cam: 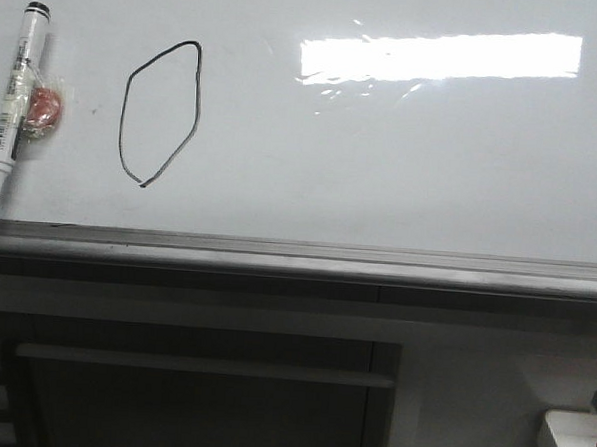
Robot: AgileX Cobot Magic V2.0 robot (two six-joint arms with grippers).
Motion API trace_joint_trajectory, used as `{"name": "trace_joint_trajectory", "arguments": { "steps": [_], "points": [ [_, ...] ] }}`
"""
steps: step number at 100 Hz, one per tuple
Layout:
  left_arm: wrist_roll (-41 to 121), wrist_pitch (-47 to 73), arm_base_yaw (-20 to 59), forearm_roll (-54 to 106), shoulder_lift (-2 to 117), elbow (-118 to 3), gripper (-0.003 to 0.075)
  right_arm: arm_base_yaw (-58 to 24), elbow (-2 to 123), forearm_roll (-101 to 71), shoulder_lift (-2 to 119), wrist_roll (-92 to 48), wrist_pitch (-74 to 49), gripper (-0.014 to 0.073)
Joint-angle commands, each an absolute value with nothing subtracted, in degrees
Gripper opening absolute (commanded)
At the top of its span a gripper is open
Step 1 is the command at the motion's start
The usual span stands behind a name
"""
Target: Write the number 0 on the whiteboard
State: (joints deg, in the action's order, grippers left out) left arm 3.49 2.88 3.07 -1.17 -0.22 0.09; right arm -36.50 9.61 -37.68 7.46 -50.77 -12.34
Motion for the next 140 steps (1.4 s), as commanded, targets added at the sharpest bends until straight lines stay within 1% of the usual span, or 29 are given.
{"name": "trace_joint_trajectory", "arguments": {
  "steps": [1,21,111,122,127,134,140],
  "points": [
    [3.03,4.41,2.97,-1.26,-1.77,0.66,-0.0020,-36.45,11.06,-38.40,8.10,-50.85,-8.29,-0.0061],
    [0.00,15.27,2.97,-2.13,-1.77,0.66,-0.0020,-36.45,11.06,-38.40,8.10,-50.85,-8.29,-0.0061],
    [0.00,15.00,2.97,-2.38,-1.77,0.66,-0.0020,-36.45,11.06,-38.40,8.10,-50.85,-8.29,-0.0061],
    [0.00,15.00,2.97,-2.38,-1.77,0.66,-0.0020,-36.45,11.06,-38.40,8.10,-50.85,-4.71,-0.0061],
    [0.00,15.00,2.97,-2.38,-1.77,0.66,-0.0020,-36.45,11.06,-38.40,8.10,-50.54,-5.11,-0.0061],
    [0.00,15.00,2.97,-2.38,-1.77,0.66,-0.0020,-35.80,11.06,-33.15,8.10,-40.37,-5.10,-0.0061],
    [0.00,15.00,2.97,-2.38,-1.77,0.66,-0.0020,-34.61,11.06,-21.88,8.10,-23.41,-5.10,-0.0061]
  ]
}}
